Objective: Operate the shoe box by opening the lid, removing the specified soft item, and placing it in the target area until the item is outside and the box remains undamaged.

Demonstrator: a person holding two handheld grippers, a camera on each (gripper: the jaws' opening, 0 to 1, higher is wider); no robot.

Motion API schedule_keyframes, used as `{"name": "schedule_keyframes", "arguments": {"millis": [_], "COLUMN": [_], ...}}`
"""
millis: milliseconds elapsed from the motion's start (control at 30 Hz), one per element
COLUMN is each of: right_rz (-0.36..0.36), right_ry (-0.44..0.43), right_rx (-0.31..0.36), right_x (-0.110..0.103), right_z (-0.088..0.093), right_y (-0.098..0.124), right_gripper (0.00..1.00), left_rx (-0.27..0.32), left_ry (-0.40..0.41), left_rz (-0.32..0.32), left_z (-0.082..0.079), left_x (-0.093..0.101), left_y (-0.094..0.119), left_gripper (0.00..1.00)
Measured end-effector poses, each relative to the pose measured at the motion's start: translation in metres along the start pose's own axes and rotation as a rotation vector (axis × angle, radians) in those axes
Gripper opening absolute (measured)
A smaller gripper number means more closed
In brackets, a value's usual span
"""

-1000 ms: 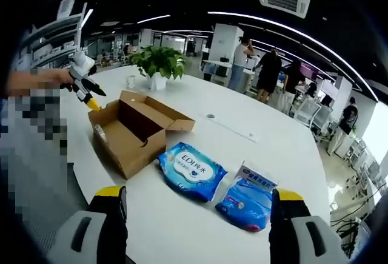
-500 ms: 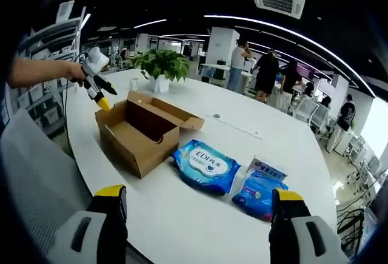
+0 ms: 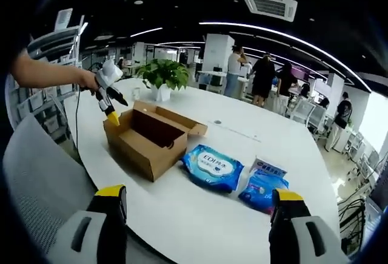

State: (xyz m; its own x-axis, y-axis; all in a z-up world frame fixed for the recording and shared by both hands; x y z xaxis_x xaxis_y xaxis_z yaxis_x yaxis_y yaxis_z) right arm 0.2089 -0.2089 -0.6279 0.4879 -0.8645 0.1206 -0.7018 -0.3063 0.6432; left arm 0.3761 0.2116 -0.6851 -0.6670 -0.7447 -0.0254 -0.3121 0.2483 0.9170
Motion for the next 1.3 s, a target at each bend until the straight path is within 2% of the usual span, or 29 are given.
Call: {"name": "schedule_keyframes", "arguments": {"millis": [67,167,467,633,767,867,1100,1233,1300], "right_rz": [0.01,-0.007,0.003,0.0,0.014,0.008,-0.004,-0.004,0.001], "right_ry": [-0.004,-0.061,-0.073,-0.066,-0.019,-0.021,-0.012,-0.006,-0.003], "right_rx": [0.005,0.041,0.051,0.066,0.045,0.049,0.029,0.026,0.029], "right_x": [-0.001,-0.005,-0.009,-0.014,-0.016,-0.016,-0.018,-0.019,-0.018], "right_z": [0.002,0.004,0.01,0.01,0.011,0.011,0.013,0.013,0.013], "right_y": [0.004,0.009,0.013,0.01,0.008,0.008,0.006,0.006,0.006], "right_gripper": [0.99,1.0,1.0,1.0,1.0,1.0,0.99,0.99,0.98], "left_rx": [-0.014,-0.028,-0.09,-0.129,-0.163,-0.188,-0.234,-0.234,-0.251], "left_ry": [-0.009,-0.017,-0.067,-0.109,-0.153,-0.18,-0.302,-0.39,-0.417], "left_rz": [0.009,0.016,0.052,0.064,0.077,0.081,0.08,0.113,0.14], "left_z": [0.0,0.001,0.0,0.0,-0.001,-0.002,-0.007,-0.01,-0.01], "left_x": [0.0,0.0,0.004,0.002,0.001,-0.001,-0.003,-0.001,0.002], "left_y": [-0.003,-0.005,-0.013,-0.019,-0.024,-0.027,-0.034,-0.036,-0.038], "left_gripper": [1.0,1.0,1.0,0.98,0.97,0.96,0.94,0.81,0.81]}}
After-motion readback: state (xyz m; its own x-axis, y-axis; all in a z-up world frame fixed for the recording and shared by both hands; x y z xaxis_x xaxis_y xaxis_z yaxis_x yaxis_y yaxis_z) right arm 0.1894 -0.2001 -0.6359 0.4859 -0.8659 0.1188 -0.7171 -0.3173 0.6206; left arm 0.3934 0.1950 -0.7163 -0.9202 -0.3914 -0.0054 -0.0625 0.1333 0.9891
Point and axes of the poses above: the point that each gripper's makers call its tool centre point, and the gripper's own axes: y roughly backward along the fingers, x roughly to its right, z roughly out of its underside, the point moved 8 cm from there along y, roughly backward along the fingers, and after that the axes turned 9 degrees about -x, right-handed, at the moved point
